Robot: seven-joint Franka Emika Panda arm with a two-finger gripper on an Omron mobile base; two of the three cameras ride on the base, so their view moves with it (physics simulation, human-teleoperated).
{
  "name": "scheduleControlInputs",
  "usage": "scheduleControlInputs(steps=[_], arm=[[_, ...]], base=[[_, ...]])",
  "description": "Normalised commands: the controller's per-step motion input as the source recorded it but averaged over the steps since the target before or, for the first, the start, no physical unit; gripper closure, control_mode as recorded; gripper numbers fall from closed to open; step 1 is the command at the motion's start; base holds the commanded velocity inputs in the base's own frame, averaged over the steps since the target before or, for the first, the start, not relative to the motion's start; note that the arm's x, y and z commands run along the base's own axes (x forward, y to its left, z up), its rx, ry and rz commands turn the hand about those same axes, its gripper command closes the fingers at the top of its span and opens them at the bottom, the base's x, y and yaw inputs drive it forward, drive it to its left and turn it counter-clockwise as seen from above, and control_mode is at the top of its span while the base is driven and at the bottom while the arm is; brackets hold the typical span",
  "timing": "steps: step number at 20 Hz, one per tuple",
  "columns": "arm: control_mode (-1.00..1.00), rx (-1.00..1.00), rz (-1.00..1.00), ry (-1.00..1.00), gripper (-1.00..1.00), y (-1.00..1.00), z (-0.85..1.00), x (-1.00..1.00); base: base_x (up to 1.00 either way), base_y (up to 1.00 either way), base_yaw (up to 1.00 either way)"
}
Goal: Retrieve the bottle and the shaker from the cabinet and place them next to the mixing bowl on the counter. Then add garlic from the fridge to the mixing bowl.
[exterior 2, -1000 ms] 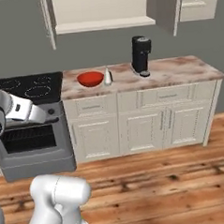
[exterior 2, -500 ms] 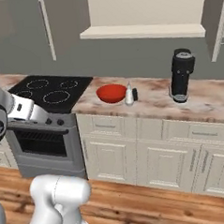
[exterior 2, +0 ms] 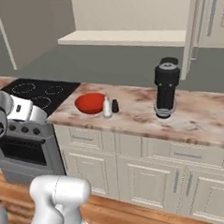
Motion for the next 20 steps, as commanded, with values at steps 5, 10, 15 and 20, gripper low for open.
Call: scheduleControlInputs(steps=[5, 10, 15, 20], arm=[[1.0, 0.0, 0.0, 0.0, 1.0, 0.0, 0.0, 0.0], [1.0, 0.0, 0.0, 0.0, 1.0, 0.0, 0.0, 0.0], [1.0, 0.0, 0.0, 0.0, 1.0, 0.0, 0.0, 0.0], [1.0, 0.0, 0.0, 0.0, 1.0, 0.0, 0.0, 0.0]], base=[[0.92, 0.0, -0.19], [0.65, 0.02, -0.27], [0.37, 0.37, -0.15], [0.27, 0.23, -0.02]])
